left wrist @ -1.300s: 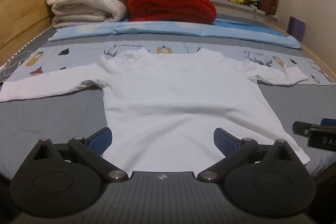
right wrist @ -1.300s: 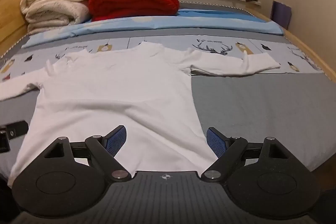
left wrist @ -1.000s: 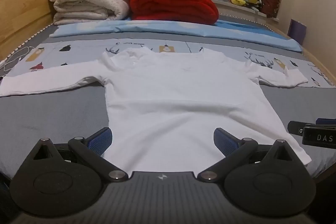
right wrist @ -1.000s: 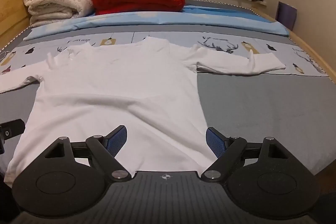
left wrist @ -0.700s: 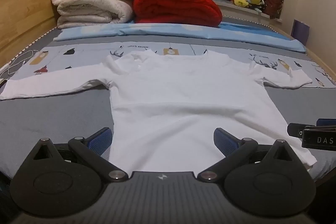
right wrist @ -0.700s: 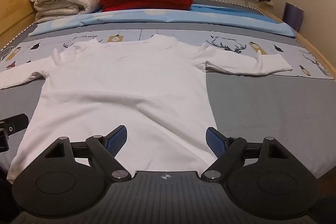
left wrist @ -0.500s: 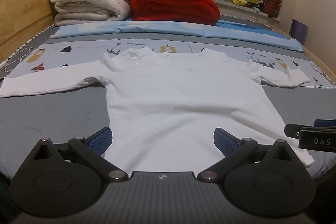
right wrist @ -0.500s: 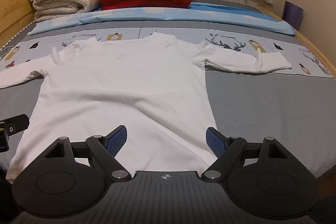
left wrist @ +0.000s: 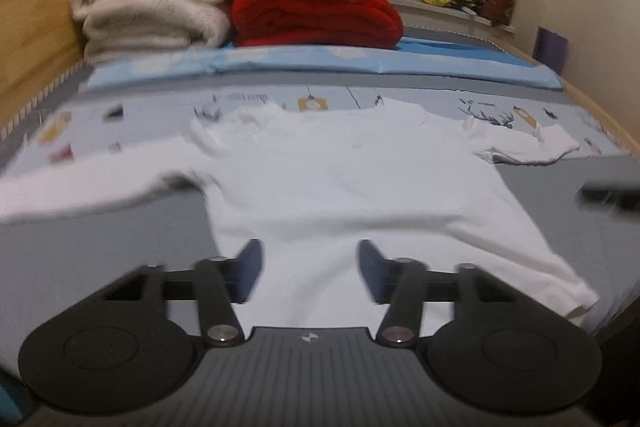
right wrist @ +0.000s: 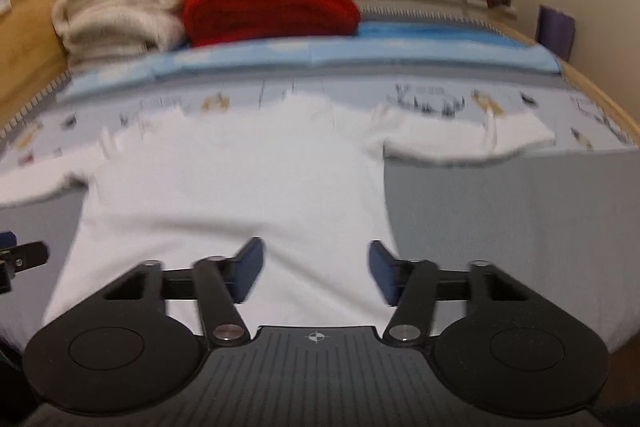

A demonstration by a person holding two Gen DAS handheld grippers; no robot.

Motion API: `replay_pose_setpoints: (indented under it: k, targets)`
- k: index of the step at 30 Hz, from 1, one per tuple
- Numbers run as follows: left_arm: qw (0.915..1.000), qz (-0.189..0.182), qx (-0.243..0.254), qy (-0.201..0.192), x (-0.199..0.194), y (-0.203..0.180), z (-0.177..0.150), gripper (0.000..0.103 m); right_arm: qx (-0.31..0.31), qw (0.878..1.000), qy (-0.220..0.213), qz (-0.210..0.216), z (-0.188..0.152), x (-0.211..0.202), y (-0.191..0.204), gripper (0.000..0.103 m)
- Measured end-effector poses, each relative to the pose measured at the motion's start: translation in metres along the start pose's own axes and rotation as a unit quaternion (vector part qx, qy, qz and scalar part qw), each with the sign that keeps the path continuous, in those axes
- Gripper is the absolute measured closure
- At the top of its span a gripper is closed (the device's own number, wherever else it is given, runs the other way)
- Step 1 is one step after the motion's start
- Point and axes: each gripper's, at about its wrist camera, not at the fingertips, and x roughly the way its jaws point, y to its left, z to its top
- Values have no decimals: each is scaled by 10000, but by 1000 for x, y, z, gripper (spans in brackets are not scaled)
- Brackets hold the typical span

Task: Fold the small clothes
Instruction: 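Grasp the shirt hem with the left gripper while the right gripper grasps the hem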

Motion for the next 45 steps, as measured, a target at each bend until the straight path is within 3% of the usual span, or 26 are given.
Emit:
replay_pose_setpoints:
  k: [2, 4, 8, 11, 13, 19, 20, 21, 22, 28, 31, 35, 38, 40, 42, 45]
  targets:
    - [9992, 54, 389, -40, 3, 16, 12, 57, -163, 9997, -162, 27, 18, -1, -19, 52]
    - [9982, -23, 576, 161, 13, 34, 17, 57, -381, 9993, 20, 57, 29, 11, -36, 52]
    - [9969, 40, 1, 790, 44, 70, -4, 57, -262, 9967, 771, 11, 15, 53, -65, 52]
    - [9774, -220, -830, 1932, 73, 87, -23, 57, -74, 9876, 1561, -110, -5, 82, -75, 52]
    - [9688, -401, -894, 2278, 83, 85, -31, 57, -114, 9862, 1648, -50, -8, 88, -75, 52]
    - [9653, -580, -236, 2534, 91, 65, -44, 57, -425, 9771, 2079, 147, -24, 97, -64, 52]
    - [9641, -559, -80, 2593, 91, 63, -49, 65, -495, 9756, 2130, 196, -26, 98, -60, 52]
    - [9630, -527, 66, 2643, 92, 62, -53, 91, -569, 9738, 2189, 237, -28, 100, -55, 52]
    - [9611, -490, 189, 2712, 93, 61, -56, 96, -650, 9714, 2270, 272, -30, 101, -51, 52]
    - [9691, -186, 60, 2460, 76, 93, -56, 98, -779, 9657, 2381, 682, -31, 99, -40, 52]
    - [9710, -389, -72, 2357, 66, 98, -56, 96, -963, 9614, 2391, 960, -33, 95, -31, 52]
    - [9759, -1043, -43, 1919, 47, 88, -48, 79, -1333, 9529, 2345, 1391, -37, 88, -13, 52]
    - [9658, -1619, 268, 2008, 48, 66, -52, 76, -1579, 9445, 2302, 1732, -38, 80, -1, 52]
    - [9570, -1805, 707, 2160, 53, 45, -60, 74, -1795, 9375, 2272, 1929, -42, 76, 8, 52]
    - [9489, -1786, 1176, 2321, 58, 29, -71, 56, -2061, 9288, 2307, 2039, -47, 73, 17, 52]
    - [9381, -1536, 1694, 2600, 70, 17, -86, 52, -2423, 9170, 2437, 2026, -58, 72, 27, 52]
